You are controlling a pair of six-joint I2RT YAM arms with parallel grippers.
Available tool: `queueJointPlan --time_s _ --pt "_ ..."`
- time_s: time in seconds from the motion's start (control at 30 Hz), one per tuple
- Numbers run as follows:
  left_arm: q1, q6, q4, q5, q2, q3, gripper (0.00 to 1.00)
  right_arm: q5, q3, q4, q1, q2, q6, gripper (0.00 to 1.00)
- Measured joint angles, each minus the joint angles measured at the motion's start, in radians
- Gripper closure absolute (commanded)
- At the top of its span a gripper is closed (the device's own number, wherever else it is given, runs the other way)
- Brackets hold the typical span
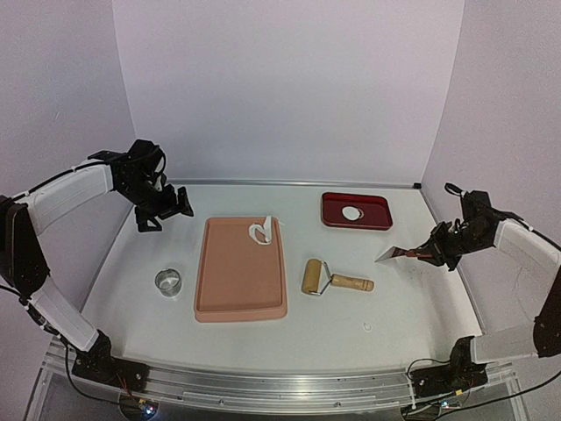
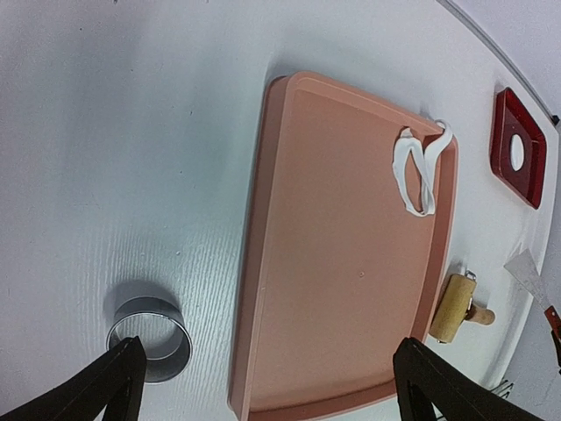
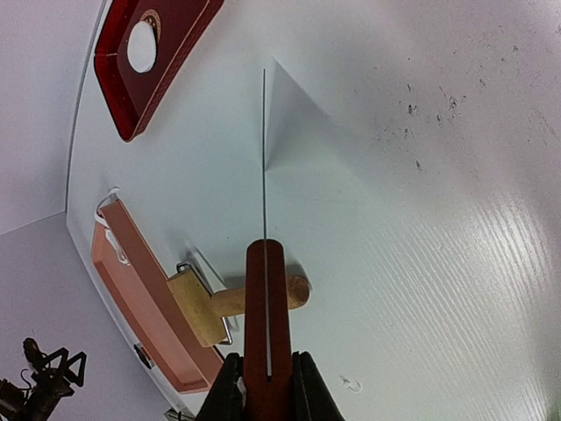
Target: Roll out the dumpling wrappers from the dough
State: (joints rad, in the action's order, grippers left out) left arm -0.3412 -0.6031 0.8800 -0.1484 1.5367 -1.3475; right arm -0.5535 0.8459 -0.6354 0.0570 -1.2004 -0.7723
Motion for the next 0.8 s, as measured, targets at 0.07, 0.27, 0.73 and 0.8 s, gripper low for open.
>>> queueJointPlan --time_s 0.07,0.27,0.73,0.8 --pt "0.0 -0.001 0.0 -0.003 -0.006 0.006 0.0 -0.002 -0.008 0.013 0.0 -0.003 0.0 0.96" --pt "0.0 -0.008 0.002 -0.007 -0.038 0.037 0.0 -0.023 -0.057 0.082 0.001 -0.011 -0.008 0.81" --pt "0.0 -0.027 0.002 -0.016 -0.074 0.06 0.0 -0.008 -0.206 0.149 0.006 0.006 -0.022 0.57" --pt "0.0 -0.027 0.002 -0.017 -0.074 0.06 0.0 0.0 -0.214 0.149 0.006 0.006 -0.018 0.5"
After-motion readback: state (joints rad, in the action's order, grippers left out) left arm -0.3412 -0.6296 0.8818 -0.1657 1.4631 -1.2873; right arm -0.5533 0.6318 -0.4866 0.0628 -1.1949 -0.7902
